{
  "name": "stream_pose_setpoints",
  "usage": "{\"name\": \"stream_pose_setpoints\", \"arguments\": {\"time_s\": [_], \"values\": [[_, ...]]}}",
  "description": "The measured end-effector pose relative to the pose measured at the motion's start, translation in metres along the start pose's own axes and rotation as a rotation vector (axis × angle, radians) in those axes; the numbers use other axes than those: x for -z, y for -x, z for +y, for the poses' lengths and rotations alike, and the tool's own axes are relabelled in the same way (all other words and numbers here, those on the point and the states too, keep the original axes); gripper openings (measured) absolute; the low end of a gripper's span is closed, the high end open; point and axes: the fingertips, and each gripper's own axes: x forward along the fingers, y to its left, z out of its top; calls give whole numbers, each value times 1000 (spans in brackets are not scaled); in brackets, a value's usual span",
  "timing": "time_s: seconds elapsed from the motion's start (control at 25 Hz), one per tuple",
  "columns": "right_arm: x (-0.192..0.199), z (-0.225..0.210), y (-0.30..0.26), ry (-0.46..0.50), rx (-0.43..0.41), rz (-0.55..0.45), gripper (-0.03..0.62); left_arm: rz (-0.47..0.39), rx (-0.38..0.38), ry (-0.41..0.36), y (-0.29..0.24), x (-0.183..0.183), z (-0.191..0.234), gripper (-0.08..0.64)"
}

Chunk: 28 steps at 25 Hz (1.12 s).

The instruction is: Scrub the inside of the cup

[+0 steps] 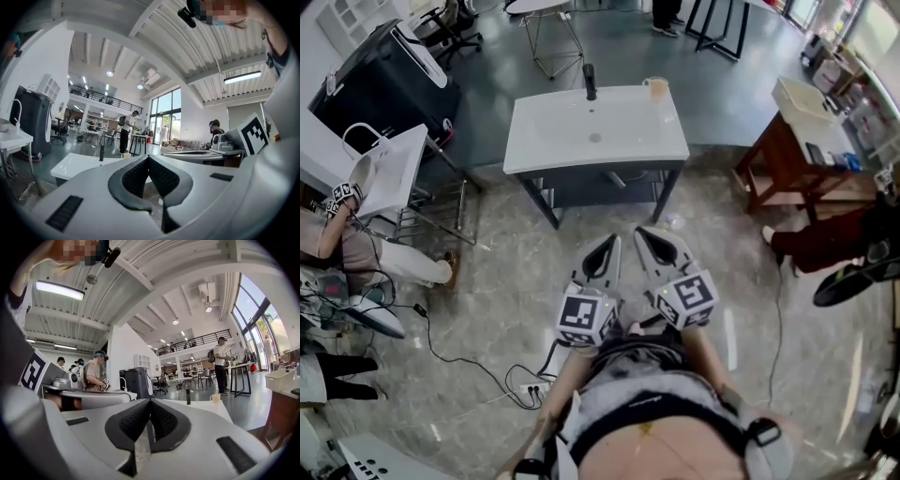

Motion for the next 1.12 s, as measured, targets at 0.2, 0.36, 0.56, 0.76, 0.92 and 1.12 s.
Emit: {"name": "stream_pose_setpoints", "arguments": {"time_s": [0.2,0.36,0.56,0.76,0.92,1.12], "values": [[-8,-3,-34,-23,5,-14,2,11,27,-12,-17,-5,28,0],[-6,-2,-55,-30,13,-7,2,19,44,-14,-26,-4,46,0],[-8,2,-78,-28,22,-9,2,24,60,-14,-33,-7,68,0],[-6,7,-95,-43,34,-5,2,32,86,-19,-35,-8,82,0],[-7,14,-103,-59,48,-24,2,29,102,-30,-32,-10,91,0],[-3,18,-111,-56,56,-20,2,19,89,-20,-30,-12,105,0]]}}
